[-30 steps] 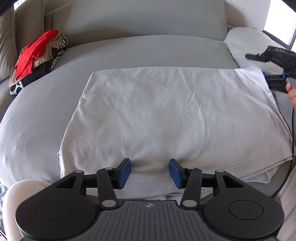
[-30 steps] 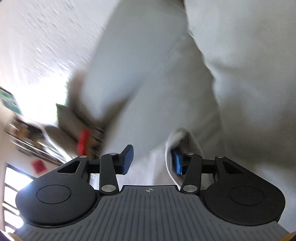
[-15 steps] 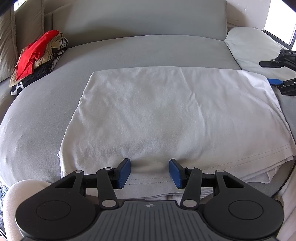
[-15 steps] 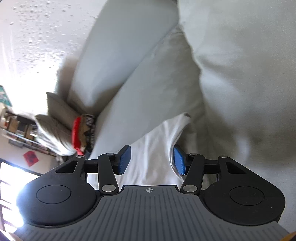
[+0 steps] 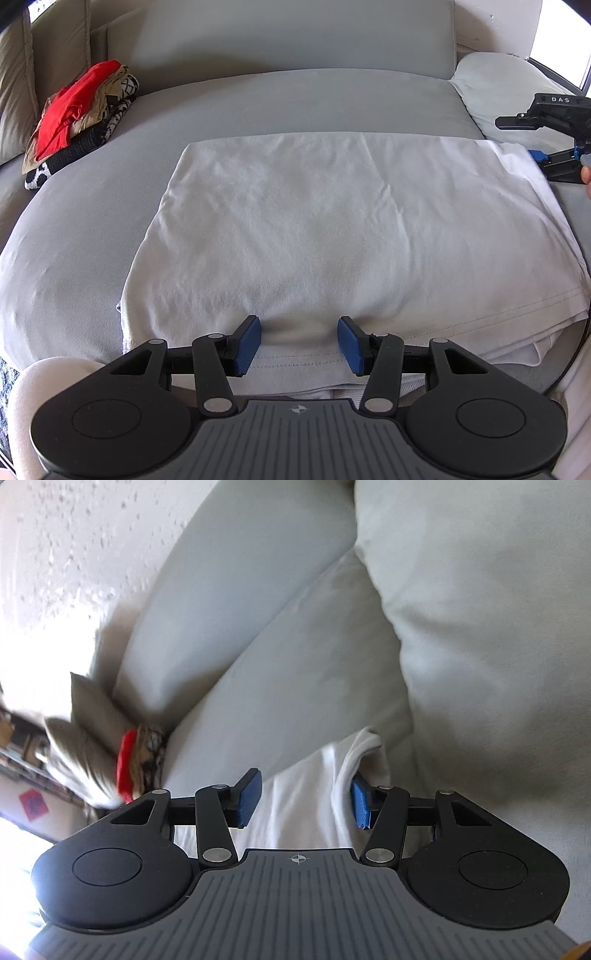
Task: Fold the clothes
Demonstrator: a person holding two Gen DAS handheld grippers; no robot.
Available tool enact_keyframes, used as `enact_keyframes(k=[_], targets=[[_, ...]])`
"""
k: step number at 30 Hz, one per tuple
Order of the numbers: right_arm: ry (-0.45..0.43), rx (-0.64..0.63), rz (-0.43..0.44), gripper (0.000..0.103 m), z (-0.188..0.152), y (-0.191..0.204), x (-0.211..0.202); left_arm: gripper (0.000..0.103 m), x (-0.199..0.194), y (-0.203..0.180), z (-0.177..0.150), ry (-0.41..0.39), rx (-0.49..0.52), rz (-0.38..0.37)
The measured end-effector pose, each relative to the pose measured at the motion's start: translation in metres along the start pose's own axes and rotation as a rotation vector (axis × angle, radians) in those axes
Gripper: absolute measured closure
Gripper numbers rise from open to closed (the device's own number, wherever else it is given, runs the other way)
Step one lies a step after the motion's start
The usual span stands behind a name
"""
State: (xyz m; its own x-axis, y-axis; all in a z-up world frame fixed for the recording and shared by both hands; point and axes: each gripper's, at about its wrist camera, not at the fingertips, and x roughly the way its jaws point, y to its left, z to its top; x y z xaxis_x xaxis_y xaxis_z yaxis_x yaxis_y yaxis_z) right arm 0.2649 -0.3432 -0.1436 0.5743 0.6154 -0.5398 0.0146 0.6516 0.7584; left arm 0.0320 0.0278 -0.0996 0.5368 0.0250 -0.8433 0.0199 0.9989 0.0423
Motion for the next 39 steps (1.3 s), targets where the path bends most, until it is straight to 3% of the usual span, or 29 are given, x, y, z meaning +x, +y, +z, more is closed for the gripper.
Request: enact_keyframes(k=[3, 6, 12, 18, 24, 31, 35, 39], targets=[[0.028, 0.110, 0.135, 0.047, -0.001, -0.019, 0.006, 0.055, 0.000, 0.001, 0.000, -0.002, 0.001, -0.001], [-0.003, 0.132, 0.181, 0.047, -0.001, -0.024, 0.014, 0.055, 0.001, 0.001, -0.001, -0.003, 0.003, 0.000], [-0.094, 0.175, 0.083, 0.048, 0.003, -0.033, 0.027, 0.054, 0.000, 0.001, -0.001, -0.004, 0.001, -0.002], [-0.197, 0.030, -0.097, 0.072, -0.004, -0.016, 0.012, 0.054, 0.001, 0.002, -0.002, -0.007, -0.001, -0.009], [-0.226, 0.151, -0.079, 0.089, 0.008, -0.036, 0.000, 0.054, 0.001, 0.003, -0.002, -0.011, -0.004, -0.017], [-0.283, 0.177, -0.099, 0.090, 0.008, -0.038, -0.031, 0.054, 0.001, 0.004, -0.003, -0.015, -0.012, -0.026], [-0.383, 0.144, -0.240, 0.088, 0.000, -0.034, -0.051, 0.053, 0.001, 0.006, -0.004, -0.018, -0.016, -0.034], [-0.385, 0.194, -0.219, 0.085, 0.002, -0.041, -0.069, 0.053, 0.001, 0.005, -0.004, -0.024, -0.014, -0.038]])
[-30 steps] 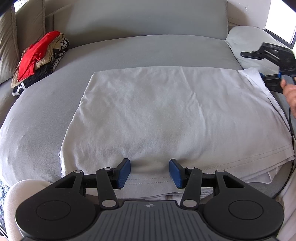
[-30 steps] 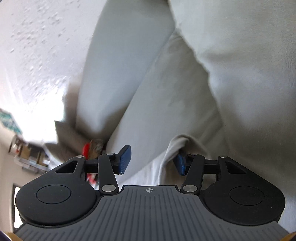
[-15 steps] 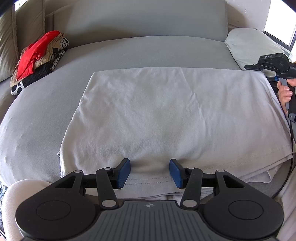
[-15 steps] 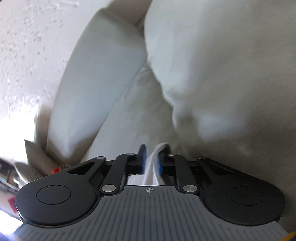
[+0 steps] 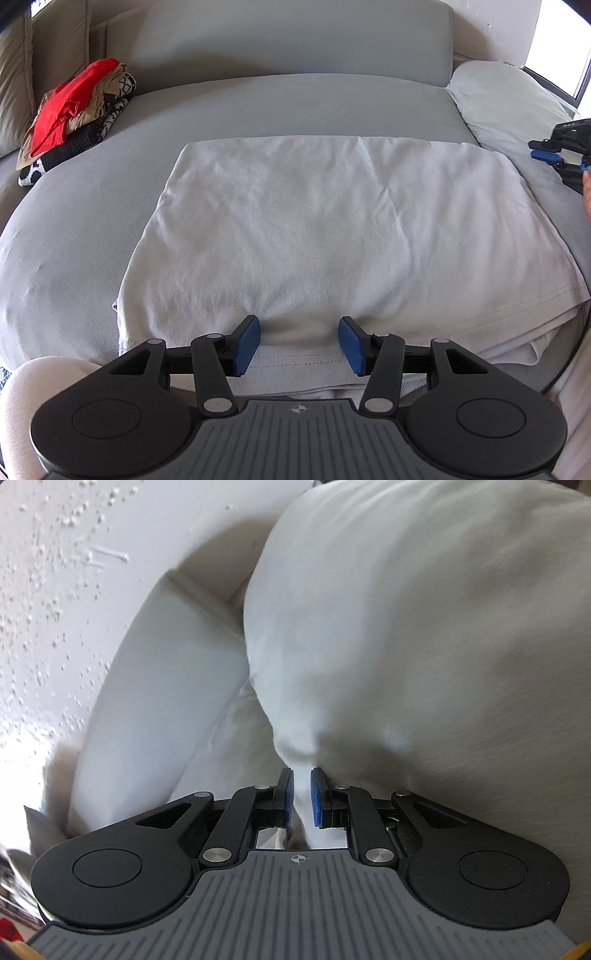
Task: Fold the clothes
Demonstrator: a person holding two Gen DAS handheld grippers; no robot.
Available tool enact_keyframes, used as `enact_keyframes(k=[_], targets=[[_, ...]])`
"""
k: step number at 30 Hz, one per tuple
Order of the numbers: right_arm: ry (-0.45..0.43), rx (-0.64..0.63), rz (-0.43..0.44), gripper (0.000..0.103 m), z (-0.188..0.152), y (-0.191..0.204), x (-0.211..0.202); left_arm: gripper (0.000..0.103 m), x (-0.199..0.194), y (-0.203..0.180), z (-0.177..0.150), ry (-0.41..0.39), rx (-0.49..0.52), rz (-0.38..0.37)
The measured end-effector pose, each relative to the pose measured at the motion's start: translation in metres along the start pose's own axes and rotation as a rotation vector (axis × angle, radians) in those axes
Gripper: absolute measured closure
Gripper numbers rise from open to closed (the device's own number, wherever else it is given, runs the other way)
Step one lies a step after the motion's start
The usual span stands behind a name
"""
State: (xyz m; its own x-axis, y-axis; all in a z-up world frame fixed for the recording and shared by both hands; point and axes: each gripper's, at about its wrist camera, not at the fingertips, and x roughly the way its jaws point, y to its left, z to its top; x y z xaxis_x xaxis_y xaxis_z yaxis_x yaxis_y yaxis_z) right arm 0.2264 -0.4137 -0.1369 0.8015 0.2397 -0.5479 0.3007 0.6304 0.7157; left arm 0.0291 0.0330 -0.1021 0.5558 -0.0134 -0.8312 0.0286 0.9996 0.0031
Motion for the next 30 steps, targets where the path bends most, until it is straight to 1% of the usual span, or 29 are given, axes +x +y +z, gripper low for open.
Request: enact_keyframes(k=[3, 6, 8, 9, 10, 11, 12, 13, 15, 19, 20, 21, 22, 24, 26, 28, 29, 30], targets=[[0.022, -0.044, -0.004, 0.068, -0.005, 0.010, -0.007, 0.053, 0.000, 0.000, 0.000, -0.005, 0.001, -0.002], [0.102, -0.143, 0.033, 0.068, -0.018, 0.028, -0.004, 0.053, 0.000, 0.000, -0.001, -0.011, 0.001, -0.001], [0.169, -0.232, 0.053, 0.069, -0.032, 0.042, 0.008, 0.053, -0.001, 0.000, -0.001, -0.014, 0.001, -0.001], [0.203, -0.276, 0.063, 0.074, -0.039, 0.049, 0.015, 0.053, -0.001, 0.000, -0.001, -0.015, 0.000, -0.002], [0.224, -0.303, 0.044, 0.078, -0.044, 0.051, 0.024, 0.053, -0.001, 0.000, -0.001, -0.015, 0.000, -0.004], [0.236, -0.320, -0.010, 0.079, -0.048, 0.051, 0.031, 0.053, -0.001, 0.000, 0.000, -0.015, -0.002, -0.006], [0.237, -0.325, -0.098, 0.092, -0.049, 0.046, 0.037, 0.053, -0.001, 0.001, 0.000, -0.015, -0.003, -0.008], [0.208, -0.335, -0.214, 0.103, -0.051, 0.039, 0.037, 0.053, -0.001, 0.002, 0.000, -0.016, -0.006, -0.012], [0.143, -0.341, -0.321, 0.103, -0.049, 0.031, 0.030, 0.053, -0.002, 0.004, -0.001, -0.022, -0.014, -0.022], [0.102, -0.470, -0.403, 0.103, -0.061, 0.049, 0.009, 0.053, -0.005, 0.009, -0.002, -0.046, -0.029, -0.042], [0.094, -0.484, -0.399, 0.103, -0.063, 0.053, 0.001, 0.056, -0.009, 0.011, -0.001, -0.054, -0.041, -0.047], [0.087, -0.498, -0.394, 0.092, -0.065, 0.057, -0.006, 0.056, -0.014, 0.015, 0.000, -0.072, -0.059, -0.054], [0.074, -0.504, -0.373, 0.086, -0.068, 0.062, -0.015, 0.056, -0.022, 0.020, 0.003, -0.107, -0.086, -0.066], [0.057, -0.526, -0.325, 0.086, -0.070, 0.068, -0.030, 0.057, -0.034, 0.034, 0.015, -0.180, -0.140, -0.079], [0.071, -0.507, -0.266, 0.086, -0.069, 0.073, -0.034, 0.057, -0.035, 0.048, 0.034, -0.236, -0.180, -0.068], [0.098, -0.436, -0.216, 0.085, -0.062, 0.073, -0.027, 0.058, -0.017, 0.063, 0.060, -0.252, -0.212, -0.054], [0.100, -0.420, -0.213, 0.082, -0.062, 0.073, -0.023, 0.058, -0.006, 0.071, 0.073, -0.247, -0.236, -0.043], [0.102, -0.403, -0.212, 0.072, -0.062, 0.073, -0.020, 0.059, 0.008, 0.078, 0.086, -0.220, -0.272, -0.026]])
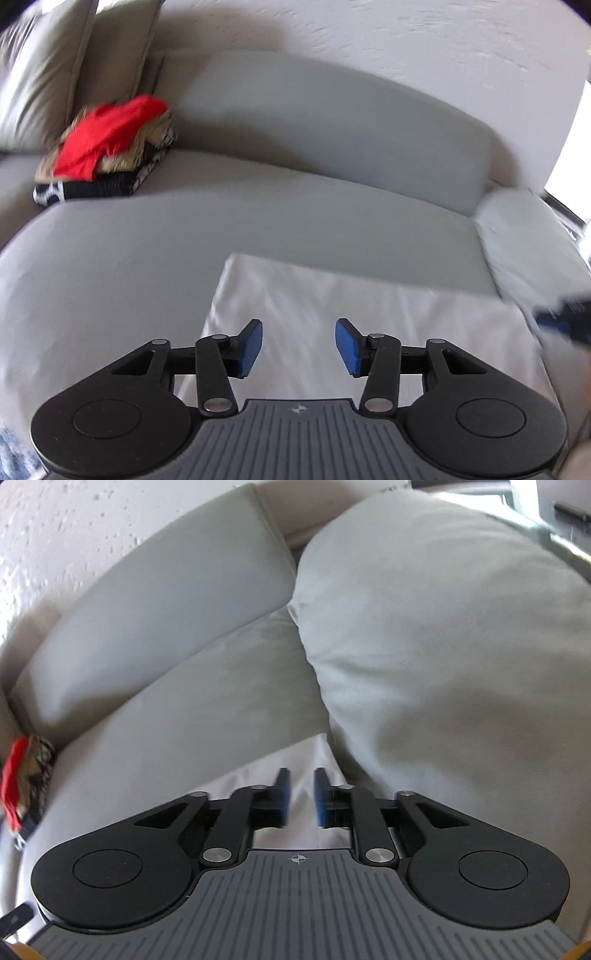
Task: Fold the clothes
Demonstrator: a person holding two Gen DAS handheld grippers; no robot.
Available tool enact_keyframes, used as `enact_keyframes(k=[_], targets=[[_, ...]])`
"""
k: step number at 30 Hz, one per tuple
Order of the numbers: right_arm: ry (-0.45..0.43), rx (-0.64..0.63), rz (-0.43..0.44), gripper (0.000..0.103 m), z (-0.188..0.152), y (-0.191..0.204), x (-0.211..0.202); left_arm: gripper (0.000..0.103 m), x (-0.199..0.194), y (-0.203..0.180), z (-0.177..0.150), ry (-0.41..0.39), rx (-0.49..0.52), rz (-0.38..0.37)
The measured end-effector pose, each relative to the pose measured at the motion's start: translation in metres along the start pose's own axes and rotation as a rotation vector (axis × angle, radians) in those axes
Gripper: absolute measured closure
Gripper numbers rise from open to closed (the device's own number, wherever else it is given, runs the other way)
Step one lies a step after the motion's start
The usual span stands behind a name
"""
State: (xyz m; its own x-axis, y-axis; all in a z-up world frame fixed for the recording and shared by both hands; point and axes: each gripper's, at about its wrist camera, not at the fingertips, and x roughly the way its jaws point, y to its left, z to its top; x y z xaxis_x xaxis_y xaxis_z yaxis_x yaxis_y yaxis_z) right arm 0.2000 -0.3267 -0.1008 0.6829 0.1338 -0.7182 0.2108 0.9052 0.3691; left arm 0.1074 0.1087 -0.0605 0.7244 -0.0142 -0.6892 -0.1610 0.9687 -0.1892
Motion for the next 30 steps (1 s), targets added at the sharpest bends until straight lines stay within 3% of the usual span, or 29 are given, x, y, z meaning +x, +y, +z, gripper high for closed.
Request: enact_keyframes(k=[1, 5, 8, 13, 18, 23, 24, 27, 30], targets=[[-0.011, 0.011, -0.017, 0.063, 0.002, -0.003, 0.003, 0.061, 0.015, 0.005, 0.011, 0.015, -0.033, 0.019], [0.009, 0.121, 0.019, 0.062, 0.018, -0.024, 0.026, 0.056, 0.058, 0.021, 0.037, 0.052, -0.109, 0.030], [0.072, 0.217, 0.095, 0.072, 0.025, -0.042, 0.045, 0.058, 0.088, 0.032, 0.043, 0.117, -0.195, 0.008], [0.105, 0.267, 0.125, 0.076, 0.023, -0.047, 0.058, 0.058, 0.103, 0.047, 0.039, 0.068, -0.378, -0.068], [0.117, 0.219, 0.118, 0.076, 0.014, -0.038, 0.056, 0.066, 0.114, 0.051, 0.039, 0.059, -0.398, -0.004], [0.088, 0.254, 0.118, 0.076, 0.006, -0.039, 0.048, 0.059, 0.108, 0.056, 0.032, 0.003, -0.438, 0.042], [0.089, 0.272, 0.111, 0.074, 0.004, -0.039, 0.046, 0.059, 0.108, 0.056, 0.032, 0.003, -0.432, 0.043], [0.093, 0.292, 0.092, 0.055, 0.004, -0.033, 0.037, 0.059, 0.109, 0.052, 0.040, 0.042, -0.348, 0.048], [0.098, 0.287, 0.064, 0.047, 0.006, -0.028, 0.026, 0.056, 0.115, 0.051, 0.049, 0.101, -0.273, 0.028]])
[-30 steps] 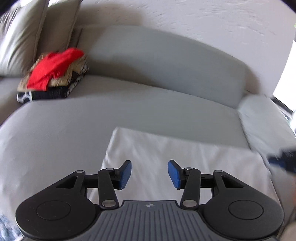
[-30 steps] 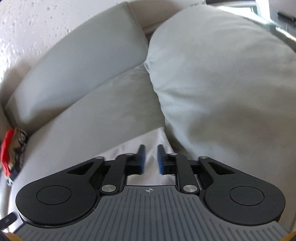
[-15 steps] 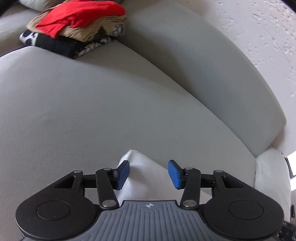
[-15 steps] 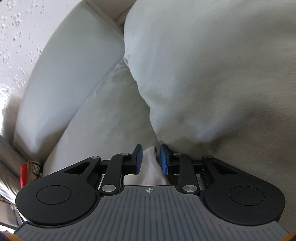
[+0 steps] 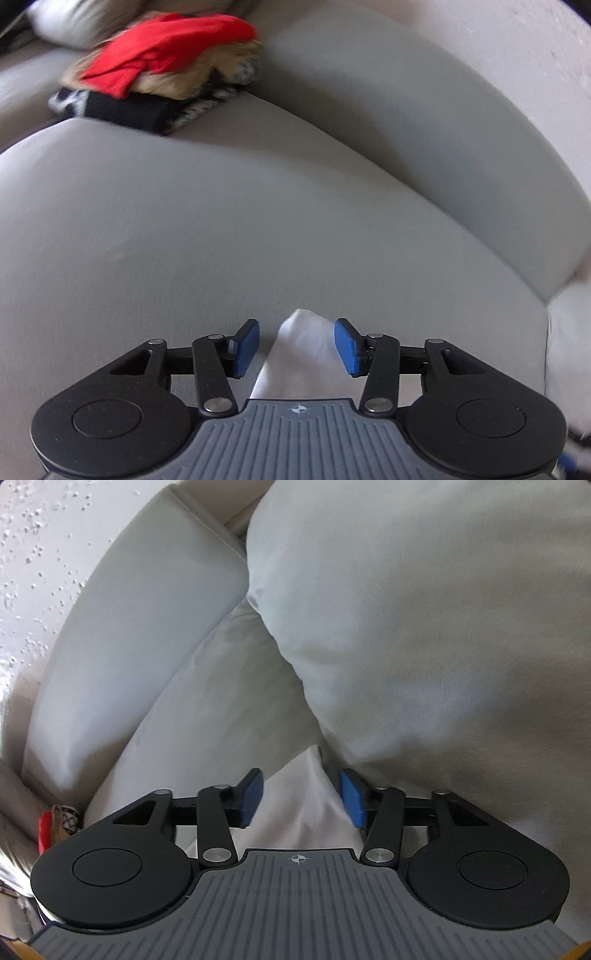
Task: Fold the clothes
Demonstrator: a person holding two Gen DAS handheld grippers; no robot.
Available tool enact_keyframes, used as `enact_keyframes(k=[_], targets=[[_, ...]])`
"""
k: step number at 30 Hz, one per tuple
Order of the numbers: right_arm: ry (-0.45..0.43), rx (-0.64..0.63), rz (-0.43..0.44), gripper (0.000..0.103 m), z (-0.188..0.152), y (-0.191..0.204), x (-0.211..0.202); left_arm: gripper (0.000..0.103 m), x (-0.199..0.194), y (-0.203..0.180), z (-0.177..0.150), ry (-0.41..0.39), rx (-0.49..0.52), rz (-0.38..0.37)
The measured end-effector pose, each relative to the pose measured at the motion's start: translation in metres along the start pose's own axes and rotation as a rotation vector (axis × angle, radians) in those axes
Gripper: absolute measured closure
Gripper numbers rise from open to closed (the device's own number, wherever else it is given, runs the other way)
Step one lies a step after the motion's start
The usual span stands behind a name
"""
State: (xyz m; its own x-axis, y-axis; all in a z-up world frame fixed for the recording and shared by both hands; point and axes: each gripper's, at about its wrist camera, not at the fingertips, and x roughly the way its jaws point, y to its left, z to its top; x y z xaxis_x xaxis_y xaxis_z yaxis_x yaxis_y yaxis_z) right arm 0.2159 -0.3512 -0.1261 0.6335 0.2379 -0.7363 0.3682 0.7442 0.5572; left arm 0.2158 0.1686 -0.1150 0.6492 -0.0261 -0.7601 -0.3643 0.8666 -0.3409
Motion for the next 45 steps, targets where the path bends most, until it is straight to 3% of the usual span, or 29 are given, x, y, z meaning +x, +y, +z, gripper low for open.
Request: enact_keyframes(k=[4, 8, 11, 13, 16, 21, 24, 25, 26, 28, 30, 33, 36, 41, 45], targets=[[0.065, 0.142, -0.061, 0.045, 0.005, -0.004, -0.016, 0.057, 0.007, 0.010, 0.013, 0.029, -0.012, -0.010], [0.035, 0.045, -0.104, 0.043, 0.008, 0.006, -0.026, 0.057, 0.015, 0.023, 0.027, 0.094, -0.005, -0.075], [0.035, 0.036, -0.060, 0.052, 0.010, -0.003, -0.025, 0.059, 0.018, 0.026, 0.027, 0.130, -0.010, -0.126], [0.040, 0.079, -0.013, 0.066, 0.016, -0.012, -0.009, 0.063, 0.022, 0.028, 0.028, 0.140, -0.030, -0.159], [0.040, 0.139, 0.039, 0.073, 0.021, -0.027, 0.001, 0.069, 0.024, 0.034, 0.029, 0.153, -0.089, -0.205], [0.073, 0.180, 0.118, 0.073, 0.025, -0.036, 0.015, 0.072, 0.020, 0.040, 0.020, 0.156, -0.155, -0.245], [0.071, 0.195, 0.141, 0.075, 0.026, -0.035, 0.022, 0.085, 0.021, 0.043, 0.016, 0.153, -0.186, -0.260], [0.073, 0.173, 0.118, 0.085, 0.026, -0.031, 0.025, 0.092, 0.021, 0.044, 0.015, 0.152, -0.189, -0.257], [0.076, 0.151, 0.094, 0.090, 0.025, -0.028, 0.028, 0.097, 0.021, 0.043, 0.014, 0.149, -0.180, -0.244], [0.053, 0.070, 0.040, 0.099, 0.022, -0.018, 0.032, 0.098, 0.020, 0.039, 0.013, 0.132, -0.148, -0.207], [-0.007, -0.044, -0.028, 0.102, 0.016, -0.006, 0.030, 0.098, 0.017, 0.032, 0.012, 0.097, -0.096, -0.153], [-0.102, -0.230, -0.143, 0.102, 0.001, 0.013, 0.027, 0.097, 0.009, 0.010, 0.004, 0.013, 0.071, -0.019], [-0.144, -0.398, -0.247, 0.103, -0.017, 0.032, 0.032, 0.094, 0.008, -0.013, -0.008, -0.047, 0.230, 0.107], [-0.167, -0.409, -0.290, 0.101, -0.024, 0.036, 0.008, 0.091, -0.006, -0.015, -0.010, -0.088, 0.258, 0.289], [-0.250, -0.352, -0.243, 0.075, -0.024, 0.029, -0.045, 0.087, -0.033, -0.002, -0.015, -0.092, 0.233, 0.268]])
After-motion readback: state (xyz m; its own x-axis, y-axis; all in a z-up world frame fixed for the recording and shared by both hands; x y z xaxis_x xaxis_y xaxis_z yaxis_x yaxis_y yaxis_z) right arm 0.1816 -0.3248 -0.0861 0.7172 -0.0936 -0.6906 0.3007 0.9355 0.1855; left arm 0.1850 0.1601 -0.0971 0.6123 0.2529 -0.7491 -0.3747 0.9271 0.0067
